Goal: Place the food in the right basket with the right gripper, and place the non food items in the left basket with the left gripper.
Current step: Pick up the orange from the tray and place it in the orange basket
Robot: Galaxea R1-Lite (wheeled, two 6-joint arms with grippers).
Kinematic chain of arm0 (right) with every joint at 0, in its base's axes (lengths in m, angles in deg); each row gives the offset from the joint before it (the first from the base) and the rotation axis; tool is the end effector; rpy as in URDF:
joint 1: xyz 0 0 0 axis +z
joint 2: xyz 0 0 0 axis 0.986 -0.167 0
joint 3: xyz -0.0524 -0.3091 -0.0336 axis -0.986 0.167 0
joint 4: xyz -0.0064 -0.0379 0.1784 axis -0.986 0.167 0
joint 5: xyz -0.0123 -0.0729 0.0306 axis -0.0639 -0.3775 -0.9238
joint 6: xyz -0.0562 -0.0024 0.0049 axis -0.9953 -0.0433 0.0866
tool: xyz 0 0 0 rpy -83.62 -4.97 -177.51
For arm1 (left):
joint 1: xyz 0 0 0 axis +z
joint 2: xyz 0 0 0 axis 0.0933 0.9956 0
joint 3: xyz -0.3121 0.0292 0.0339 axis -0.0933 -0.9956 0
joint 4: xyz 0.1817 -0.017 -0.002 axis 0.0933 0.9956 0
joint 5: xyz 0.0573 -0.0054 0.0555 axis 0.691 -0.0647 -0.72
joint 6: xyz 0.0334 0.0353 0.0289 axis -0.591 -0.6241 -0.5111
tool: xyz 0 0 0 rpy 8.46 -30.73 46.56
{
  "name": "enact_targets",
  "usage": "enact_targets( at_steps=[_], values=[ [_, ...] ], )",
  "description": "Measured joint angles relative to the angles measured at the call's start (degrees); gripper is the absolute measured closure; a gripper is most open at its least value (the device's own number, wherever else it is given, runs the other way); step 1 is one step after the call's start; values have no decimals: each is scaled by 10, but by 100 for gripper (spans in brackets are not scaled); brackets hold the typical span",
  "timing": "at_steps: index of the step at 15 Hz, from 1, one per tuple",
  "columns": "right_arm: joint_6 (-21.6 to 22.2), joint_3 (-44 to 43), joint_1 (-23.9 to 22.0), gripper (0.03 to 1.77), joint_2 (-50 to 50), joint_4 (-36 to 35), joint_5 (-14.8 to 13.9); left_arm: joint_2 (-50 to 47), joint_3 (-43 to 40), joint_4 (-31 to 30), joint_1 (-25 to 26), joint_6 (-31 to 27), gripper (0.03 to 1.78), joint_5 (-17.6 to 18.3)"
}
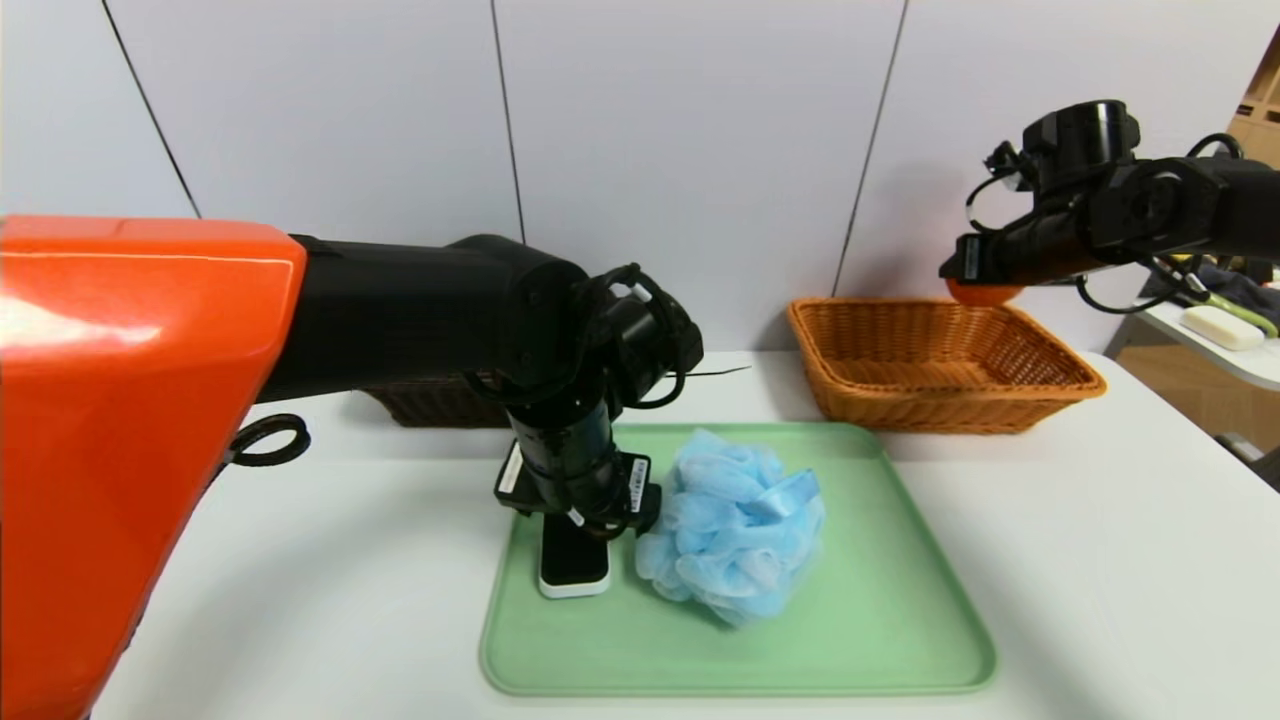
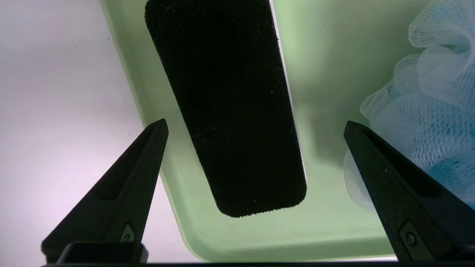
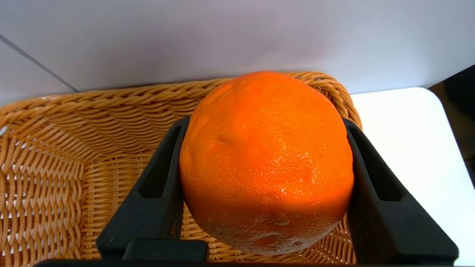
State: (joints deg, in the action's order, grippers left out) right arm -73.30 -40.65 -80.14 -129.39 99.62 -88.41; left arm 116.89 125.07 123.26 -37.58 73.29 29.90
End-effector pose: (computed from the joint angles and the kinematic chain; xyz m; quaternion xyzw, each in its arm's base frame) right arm 0.4667 -0.0092 0.2365 -0.0180 0.2639 -0.0969 0.9595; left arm 0.2988 -0.2611 0.1604 0.0464 0.5530 -0.0636 0.8295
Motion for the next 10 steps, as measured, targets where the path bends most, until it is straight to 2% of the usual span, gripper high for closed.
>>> enact_targets(
  at_steps=[3,10],
  values=[
    [0,0,0,65,-8,-14,1,12,6,0,0,1,12,2],
    [1,7,12,65,-14,4,2,15,13,16,2,0,12,3]
  ],
)
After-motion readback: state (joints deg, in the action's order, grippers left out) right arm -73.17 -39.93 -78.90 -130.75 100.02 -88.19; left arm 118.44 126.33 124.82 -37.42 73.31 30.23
